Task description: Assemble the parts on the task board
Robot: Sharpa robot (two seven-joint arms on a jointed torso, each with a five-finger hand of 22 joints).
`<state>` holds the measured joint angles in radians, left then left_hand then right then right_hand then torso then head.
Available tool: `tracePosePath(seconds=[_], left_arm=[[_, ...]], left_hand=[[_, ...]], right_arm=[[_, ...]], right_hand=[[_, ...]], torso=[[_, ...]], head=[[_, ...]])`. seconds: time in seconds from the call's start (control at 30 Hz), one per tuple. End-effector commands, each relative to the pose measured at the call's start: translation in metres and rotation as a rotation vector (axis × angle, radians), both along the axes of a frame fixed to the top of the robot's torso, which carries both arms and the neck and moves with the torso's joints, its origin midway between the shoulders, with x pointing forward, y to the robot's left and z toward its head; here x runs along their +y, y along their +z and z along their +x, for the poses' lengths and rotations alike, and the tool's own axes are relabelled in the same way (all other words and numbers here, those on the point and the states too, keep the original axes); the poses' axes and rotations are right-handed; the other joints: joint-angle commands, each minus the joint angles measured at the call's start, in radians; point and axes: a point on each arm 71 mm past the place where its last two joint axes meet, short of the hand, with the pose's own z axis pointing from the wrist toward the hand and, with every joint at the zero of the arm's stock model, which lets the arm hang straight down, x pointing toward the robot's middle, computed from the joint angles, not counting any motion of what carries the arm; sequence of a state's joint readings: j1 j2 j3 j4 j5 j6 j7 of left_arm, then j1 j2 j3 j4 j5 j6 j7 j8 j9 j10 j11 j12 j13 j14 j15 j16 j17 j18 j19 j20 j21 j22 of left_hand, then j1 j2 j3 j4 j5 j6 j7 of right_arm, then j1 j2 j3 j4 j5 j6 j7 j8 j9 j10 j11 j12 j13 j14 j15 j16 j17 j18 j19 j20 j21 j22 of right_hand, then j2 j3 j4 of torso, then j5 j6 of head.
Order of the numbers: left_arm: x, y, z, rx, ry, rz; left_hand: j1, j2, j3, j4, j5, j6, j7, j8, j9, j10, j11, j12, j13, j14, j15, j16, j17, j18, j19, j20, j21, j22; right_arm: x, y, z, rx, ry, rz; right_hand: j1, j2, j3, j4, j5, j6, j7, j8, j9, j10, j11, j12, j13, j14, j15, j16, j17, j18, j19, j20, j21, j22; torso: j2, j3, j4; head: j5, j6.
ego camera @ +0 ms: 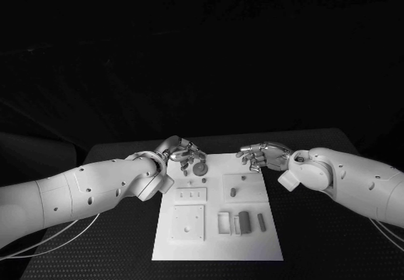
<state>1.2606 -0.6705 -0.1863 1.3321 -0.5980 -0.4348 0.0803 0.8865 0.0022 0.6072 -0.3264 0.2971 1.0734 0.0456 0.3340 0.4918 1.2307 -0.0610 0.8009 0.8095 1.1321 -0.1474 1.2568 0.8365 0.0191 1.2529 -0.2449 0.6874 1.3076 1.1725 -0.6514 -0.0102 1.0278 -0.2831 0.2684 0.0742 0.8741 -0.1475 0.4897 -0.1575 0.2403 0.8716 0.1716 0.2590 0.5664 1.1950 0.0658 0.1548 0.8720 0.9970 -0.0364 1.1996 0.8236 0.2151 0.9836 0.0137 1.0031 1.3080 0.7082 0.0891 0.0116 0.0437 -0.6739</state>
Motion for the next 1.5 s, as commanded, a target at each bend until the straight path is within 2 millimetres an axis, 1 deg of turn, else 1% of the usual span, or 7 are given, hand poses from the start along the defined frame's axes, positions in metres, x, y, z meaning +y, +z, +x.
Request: tracePosePath(seconds=[0.03, 0.27, 0.37, 0.67, 1.03, 1.2, 1.5], left_arm=[[0.006, -0.012, -0.002, 0.178, 0.020, 0.013], [0.019, -0.020, -0.003, 0.264, 0.070, 0.062], [0.026, -0.025, -0.007, 0.294, 0.092, 0.089], [0.036, -0.038, -0.016, 0.307, 0.095, 0.235], [0.032, -0.038, -0.021, 0.218, 0.073, 0.407], [0.027, -0.039, -0.023, 0.184, 0.039, 0.468], [0.015, -0.041, -0.027, 0.121, -0.008, 0.580]], left_hand=[[-0.020, 0.007, 0.034, 0.041, -0.008, 0.071, -0.002, 0.030, 0.066, 0.010, -0.004, 0.006, 0.002, -0.007, -0.017, 0.009, -0.005, 0.043, 0.009, -0.010, 0.007, 0.021], [-0.060, 0.025, 0.042, 0.043, -0.022, 0.085, -0.007, 0.031, 0.066, 0.022, -0.010, 0.008, 0.001, 0.002, -0.023, 0.018, -0.020, 0.044, 0.020, -0.015, 0.012, 0.020], [-0.074, 0.029, 0.074, 0.044, -0.084, 0.087, -0.009, 0.027, 0.064, 0.026, -0.011, 0.003, -0.004, 0.005, -0.025, 0.019, -0.035, 0.044, 0.021, -0.018, 0.009, 0.018], [-0.116, 0.051, 0.093, 0.039, -0.102, 0.097, -0.012, 0.027, 0.064, 0.036, -0.013, 0.002, -0.007, 0.012, -0.028, 0.027, -0.048, 0.042, 0.028, -0.019, 0.011, 0.020], [-0.147, 0.046, 0.148, 0.038, -0.111, 0.117, -0.021, 0.033, 0.067, 0.059, -0.023, 0.004, -0.010, 0.032, -0.037, 0.042, -0.066, 0.044, 0.048, -0.027, 0.023, 0.021], [-0.181, 0.045, 0.182, 0.038, -0.112, 0.134, -0.029, 0.041, 0.071, 0.078, -0.030, 0.011, -0.009, 0.049, -0.044, 0.057, -0.076, 0.044, 0.064, -0.030, 0.037, 0.022], [-0.201, 0.042, 0.205, 0.037, -0.101, 0.148, -0.036, 0.051, 0.075, 0.094, -0.037, 0.018, -0.006, 0.065, -0.048, 0.072, -0.085, 0.044, 0.079, -0.031, 0.052, 0.022]], right_arm=[[-0.004, 0.014, 0.005, -0.094, -0.026, -0.040], [-0.013, 0.036, 0.013, -0.157, -0.043, -0.051], [-0.016, 0.043, 0.015, -0.177, -0.049, -0.057], [-0.019, 0.046, 0.016, -0.195, -0.055, -0.075], [-0.022, 0.051, 0.019, -0.259, -0.068, -0.127], [-0.021, 0.055, 0.020, -0.303, -0.085, -0.155], [-0.021, 0.065, 0.024, -0.347, -0.092, -0.182]], right_hand=[[0.000, 0.010, -0.001, -0.002, 0.003, -0.002, -0.003, -0.002, 0.002, -0.005, -0.002, -0.002, 0.000, -0.002, -0.005, 0.006, 0.001, 0.047, -0.002, -0.002, -0.001, 0.012], [-0.002, 0.012, -0.005, -0.005, 0.002, 0.000, -0.004, -0.001, 0.003, -0.006, -0.003, 0.000, 0.001, 0.000, -0.006, 0.007, 0.001, 0.047, 0.000, -0.003, 0.000, 0.012], [-0.004, 0.011, -0.007, -0.005, 0.002, 0.001, -0.004, -0.001, 0.003, -0.006, -0.003, 0.000, 0.001, 0.000, -0.006, 0.007, 0.000, 0.047, 0.000, -0.003, -0.001, 0.012], [-0.003, 0.012, -0.007, -0.007, 0.003, 0.001, -0.004, 0.000, 0.004, -0.006, -0.004, 0.001, 0.001, 0.000, -0.006, 0.007, 0.000, 0.047, 0.000, -0.003, -0.001, 0.012], [0.002, 0.017, -0.010, -0.019, 0.003, 0.003, -0.005, 0.001, 0.005, -0.006, -0.005, 0.004, 0.002, 0.002, -0.007, 0.008, -0.001, 0.047, 0.002, -0.005, 0.000, 0.012], [0.003, 0.022, -0.012, -0.026, 0.003, 0.007, -0.007, 0.003, 0.007, -0.002, -0.006, 0.008, 0.003, 0.005, -0.008, 0.009, -0.001, 0.047, 0.005, -0.006, 0.001, 0.012], [-0.003, 0.025, -0.016, -0.026, 0.003, 0.008, -0.007, 0.004, 0.007, -0.002, -0.007, 0.010, 0.003, 0.007, -0.009, 0.010, -0.002, 0.047, 0.007, -0.006, 0.001, 0.012]], torso=[[0.000, 0.0014, -0.0004], [-0.001, 0.0000, -0.0025], [-0.002, -0.0003, -0.0028], [-0.008, -0.0021, -0.0031], [-0.016, -0.0058, -0.0036], [-0.014, -0.0027, -0.0060], [-0.014, -0.0022, -0.0041]], head=[[0.009, -0.006], [0.012, -0.011], [0.013, -0.015], [0.021, -0.033], [0.035, -0.062], [0.031, -0.066], [0.025, -0.075]])
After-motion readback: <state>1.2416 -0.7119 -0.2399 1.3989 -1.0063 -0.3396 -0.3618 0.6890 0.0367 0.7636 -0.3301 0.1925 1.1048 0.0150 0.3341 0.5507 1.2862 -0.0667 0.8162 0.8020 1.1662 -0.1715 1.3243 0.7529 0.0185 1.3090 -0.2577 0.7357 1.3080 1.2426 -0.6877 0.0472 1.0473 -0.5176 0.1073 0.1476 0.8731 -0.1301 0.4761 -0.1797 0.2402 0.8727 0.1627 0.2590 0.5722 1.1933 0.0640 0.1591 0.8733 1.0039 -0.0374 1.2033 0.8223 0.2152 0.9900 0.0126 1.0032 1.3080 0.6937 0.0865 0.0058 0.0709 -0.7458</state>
